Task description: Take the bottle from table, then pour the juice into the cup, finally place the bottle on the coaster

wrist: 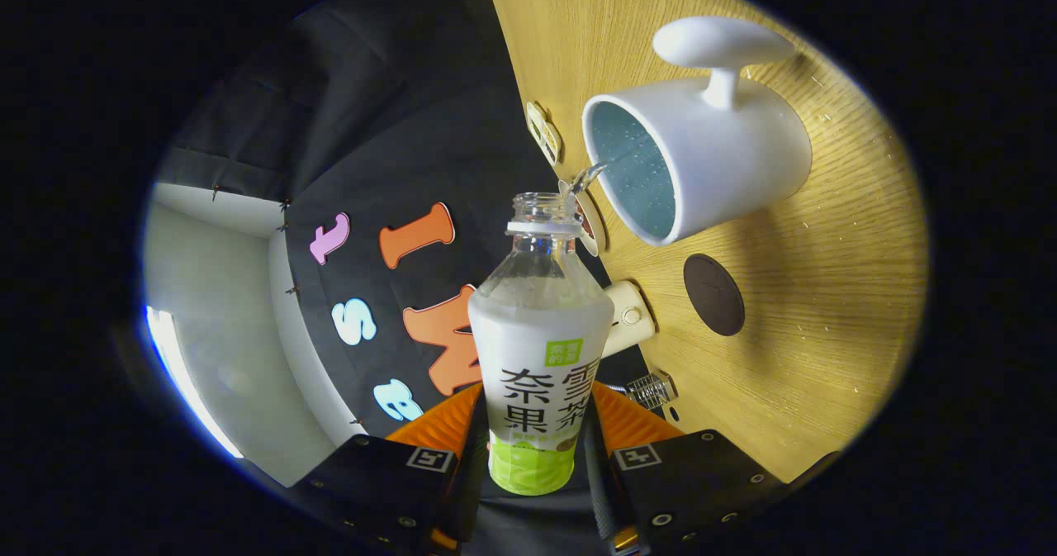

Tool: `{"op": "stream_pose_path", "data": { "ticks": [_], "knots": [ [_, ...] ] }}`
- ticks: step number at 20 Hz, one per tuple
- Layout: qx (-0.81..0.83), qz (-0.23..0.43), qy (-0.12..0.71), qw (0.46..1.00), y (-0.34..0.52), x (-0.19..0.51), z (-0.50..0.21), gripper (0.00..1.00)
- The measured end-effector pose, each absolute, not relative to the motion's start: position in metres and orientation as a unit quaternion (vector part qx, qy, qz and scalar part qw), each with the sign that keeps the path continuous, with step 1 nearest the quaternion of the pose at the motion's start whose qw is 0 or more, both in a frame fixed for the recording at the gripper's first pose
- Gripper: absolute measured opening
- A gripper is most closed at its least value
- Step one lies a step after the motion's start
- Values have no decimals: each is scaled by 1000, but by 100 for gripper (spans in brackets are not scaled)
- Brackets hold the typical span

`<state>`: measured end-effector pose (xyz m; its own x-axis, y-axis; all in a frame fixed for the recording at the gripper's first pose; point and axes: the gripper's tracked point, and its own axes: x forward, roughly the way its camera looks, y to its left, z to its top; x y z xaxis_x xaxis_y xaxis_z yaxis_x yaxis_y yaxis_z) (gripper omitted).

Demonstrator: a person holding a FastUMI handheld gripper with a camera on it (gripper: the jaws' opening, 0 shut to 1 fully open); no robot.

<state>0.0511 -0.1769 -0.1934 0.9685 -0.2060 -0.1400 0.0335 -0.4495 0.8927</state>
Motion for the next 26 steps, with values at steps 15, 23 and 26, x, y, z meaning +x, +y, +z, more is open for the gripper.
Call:
{"op": "stream_pose_path", "data": {
  "ticks": [15,23,26],
  "knots": [
    [879,-125,-91,450,-195,51,-182,56],
    [896,-115,-121,411,-205,55,-157,56],
    [901,-114,-121,399,-205,55,-155,56]
  ]
}}
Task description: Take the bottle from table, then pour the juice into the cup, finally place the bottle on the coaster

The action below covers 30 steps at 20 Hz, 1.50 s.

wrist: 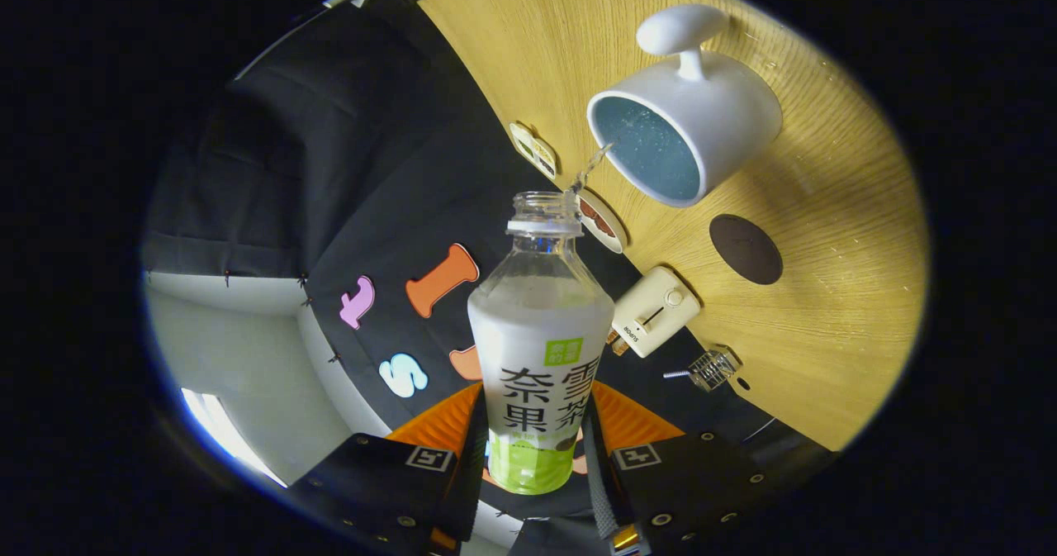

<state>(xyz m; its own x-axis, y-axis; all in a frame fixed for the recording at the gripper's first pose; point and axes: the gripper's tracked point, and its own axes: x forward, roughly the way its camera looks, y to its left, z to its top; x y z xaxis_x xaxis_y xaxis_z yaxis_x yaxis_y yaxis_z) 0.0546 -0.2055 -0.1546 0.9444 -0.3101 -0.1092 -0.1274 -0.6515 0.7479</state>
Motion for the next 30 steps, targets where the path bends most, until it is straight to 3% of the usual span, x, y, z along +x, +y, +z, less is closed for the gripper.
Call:
{"op": "stream_pose_path", "data": {
  "ticks": [7,13,15,19,24,30],
  "knots": [
    [907,-115,-120,387,-196,65,-157,56],
    [872,-150,-59,462,-181,64,-183,56],
    [848,-156,-30,505,-174,64,-191,56],
    [747,-160,37,644,-164,61,-201,56],
    [597,-128,44,791,-162,66,-168,56],
    [414,-84,45,905,-146,83,-151,56]
  ]
}}
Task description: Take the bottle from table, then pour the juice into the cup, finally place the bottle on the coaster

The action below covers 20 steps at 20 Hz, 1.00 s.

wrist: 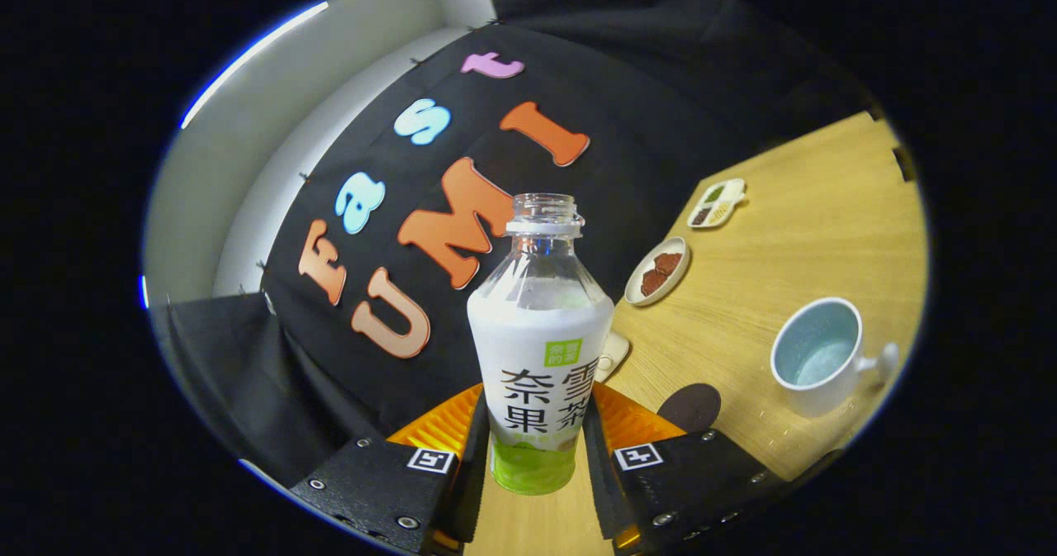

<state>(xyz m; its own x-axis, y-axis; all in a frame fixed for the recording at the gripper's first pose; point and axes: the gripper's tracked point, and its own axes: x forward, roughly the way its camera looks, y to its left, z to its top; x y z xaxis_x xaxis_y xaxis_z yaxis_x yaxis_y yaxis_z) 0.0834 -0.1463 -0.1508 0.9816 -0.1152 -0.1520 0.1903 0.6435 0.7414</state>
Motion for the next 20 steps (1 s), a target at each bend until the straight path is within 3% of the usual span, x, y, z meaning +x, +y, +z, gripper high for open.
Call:
{"op": "stream_pose_path", "data": {
  "ticks": [8,20],
  "knots": [
    [184,-81,45,979,-156,112,-169,56],
    [-2,-86,124,989,-169,158,-245,56]
  ]
}}
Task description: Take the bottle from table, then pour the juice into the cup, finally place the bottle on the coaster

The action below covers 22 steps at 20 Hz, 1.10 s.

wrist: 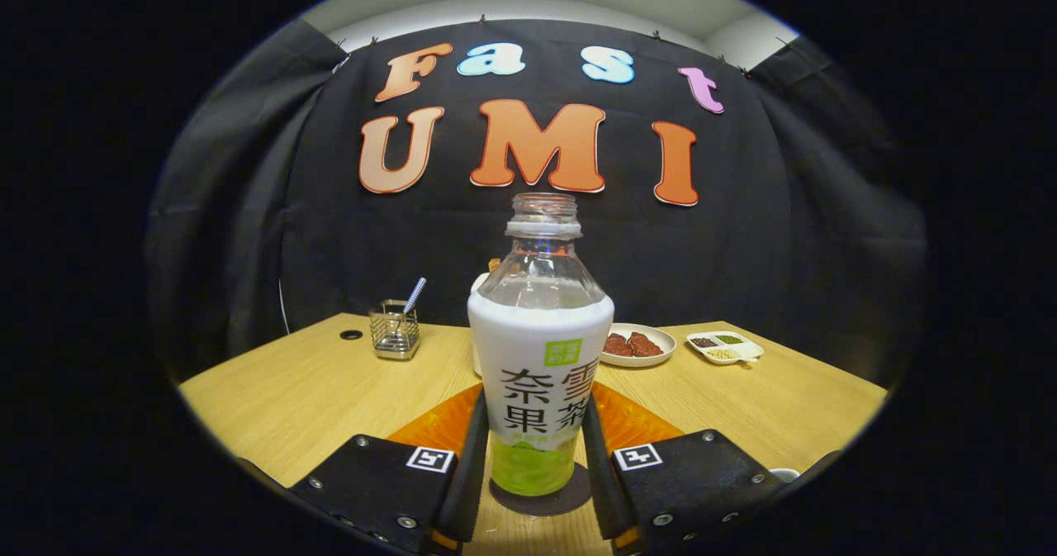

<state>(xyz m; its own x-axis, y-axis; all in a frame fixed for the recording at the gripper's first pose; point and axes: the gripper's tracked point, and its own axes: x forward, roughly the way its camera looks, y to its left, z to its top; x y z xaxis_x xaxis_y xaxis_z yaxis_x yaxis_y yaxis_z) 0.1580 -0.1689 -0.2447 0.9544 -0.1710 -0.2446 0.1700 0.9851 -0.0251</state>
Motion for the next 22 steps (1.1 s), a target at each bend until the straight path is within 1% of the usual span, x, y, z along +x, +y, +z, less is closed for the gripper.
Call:
{"op": "stream_pose_path", "data": {
  "ticks": [5,6,9,11,13,14,16,20,22],
  "knots": [
    [-32,-88,149,984,-172,166,-269,56],
    [-38,-89,155,983,-172,165,-272,58],
    [-34,-86,163,982,-170,163,-277,61],
    [-32,-94,163,982,-171,160,-276,65],
    [-16,-102,145,984,-174,159,-268,68],
    [-2,-101,144,984,-172,157,-267,74],
    [15,-102,133,986,-171,152,-261,81],
    [32,-110,111,987,-172,140,-240,88],
    [38,-111,97,988,-170,136,-229,90]
  ]
}}
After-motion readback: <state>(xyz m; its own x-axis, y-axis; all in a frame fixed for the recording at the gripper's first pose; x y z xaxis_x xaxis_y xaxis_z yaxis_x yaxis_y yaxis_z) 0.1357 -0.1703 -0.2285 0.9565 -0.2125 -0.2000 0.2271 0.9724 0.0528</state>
